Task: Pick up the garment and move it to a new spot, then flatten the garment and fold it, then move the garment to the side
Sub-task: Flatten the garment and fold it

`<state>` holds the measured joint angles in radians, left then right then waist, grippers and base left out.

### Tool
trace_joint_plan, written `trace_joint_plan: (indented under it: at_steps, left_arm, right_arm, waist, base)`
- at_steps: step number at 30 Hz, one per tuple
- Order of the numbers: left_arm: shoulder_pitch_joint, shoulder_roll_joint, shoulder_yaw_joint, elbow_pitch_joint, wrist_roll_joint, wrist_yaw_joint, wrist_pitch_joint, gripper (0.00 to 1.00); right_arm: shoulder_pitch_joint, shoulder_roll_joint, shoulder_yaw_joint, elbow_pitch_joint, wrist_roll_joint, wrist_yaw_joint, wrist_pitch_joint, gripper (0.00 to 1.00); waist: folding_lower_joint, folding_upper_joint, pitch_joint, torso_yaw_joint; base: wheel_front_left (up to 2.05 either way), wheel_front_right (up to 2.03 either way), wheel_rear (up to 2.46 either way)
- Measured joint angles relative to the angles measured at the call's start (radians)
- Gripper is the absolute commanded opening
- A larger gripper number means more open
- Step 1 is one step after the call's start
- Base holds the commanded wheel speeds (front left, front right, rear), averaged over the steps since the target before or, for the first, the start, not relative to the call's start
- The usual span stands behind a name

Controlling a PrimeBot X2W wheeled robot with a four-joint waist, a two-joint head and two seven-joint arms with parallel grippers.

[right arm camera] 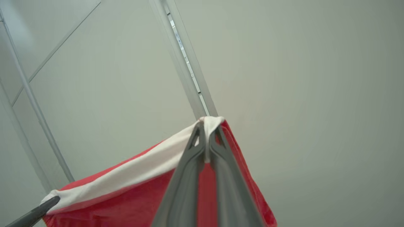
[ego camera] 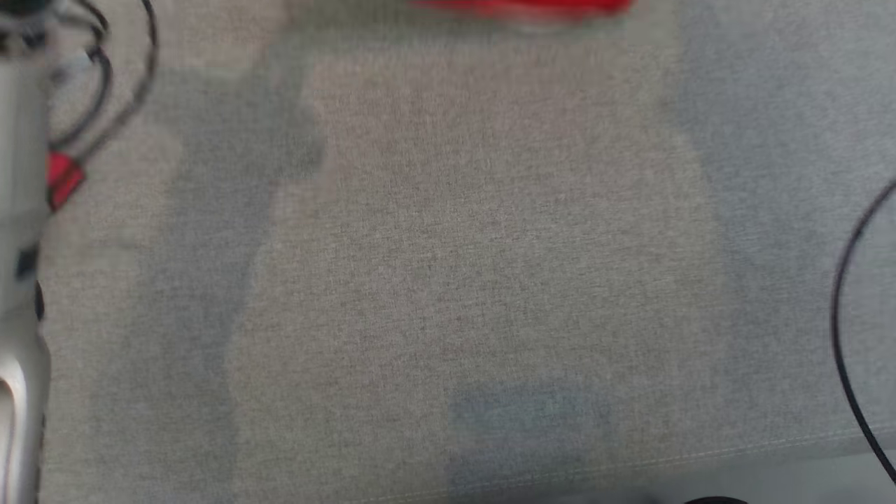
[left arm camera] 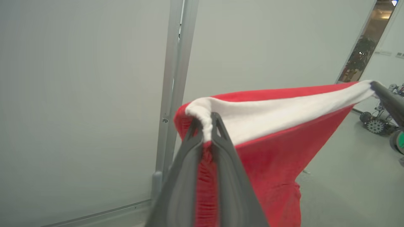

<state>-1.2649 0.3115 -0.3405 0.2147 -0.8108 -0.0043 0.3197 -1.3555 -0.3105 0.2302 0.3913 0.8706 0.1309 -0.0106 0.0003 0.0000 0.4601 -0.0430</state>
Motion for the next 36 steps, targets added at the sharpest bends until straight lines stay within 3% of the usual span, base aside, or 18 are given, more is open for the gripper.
trace_joint_plan:
  at_steps: [6,10,14,21,36]
  left_arm:
    - [-0.236,-0.020,-0.020,0.267,0.135,-0.084,-0.273,0.00]
    - [-0.193,-0.032,-0.080,0.408,0.142,-0.119,-0.417,0.00]
    - [-0.057,-0.033,-0.188,0.446,0.100,-0.123,-0.516,0.00]
    - [0.216,0.029,-0.342,0.332,-0.008,-0.126,-0.582,0.00]
    - [0.868,0.050,-0.235,-0.013,0.005,-0.126,-0.584,0.00]
  right_arm:
    - [-0.223,0.158,-0.047,0.169,-0.098,0.000,-0.151,0.00]
    - [-0.143,0.183,0.014,0.230,-0.081,0.000,-0.172,0.00]
    - [0.039,0.169,0.103,0.176,0.004,0.000,-0.185,0.00]
    - [0.442,-0.029,0.300,-0.067,0.155,0.000,-0.207,0.00]
    - [0.975,-0.293,0.324,-0.331,0.359,0.000,-0.244,0.00]
  waist:
    - [-0.0001,0.0000,0.133,-0.001]
    - [-0.0001,0.0000,0.200,-0.010]
    - [-0.0001,0.0000,0.235,-0.024]
    - [-0.0003,0.0000,0.225,-0.032]
    - [-0.0004,0.0000,-0.011,-0.015]
  base:
    - [0.00,0.00,0.00]
    - [0.00,0.00,0.00]
    - [0.00,0.00,0.00]
    - [0.00,0.00,0.00]
    - [0.00,0.00,0.00]
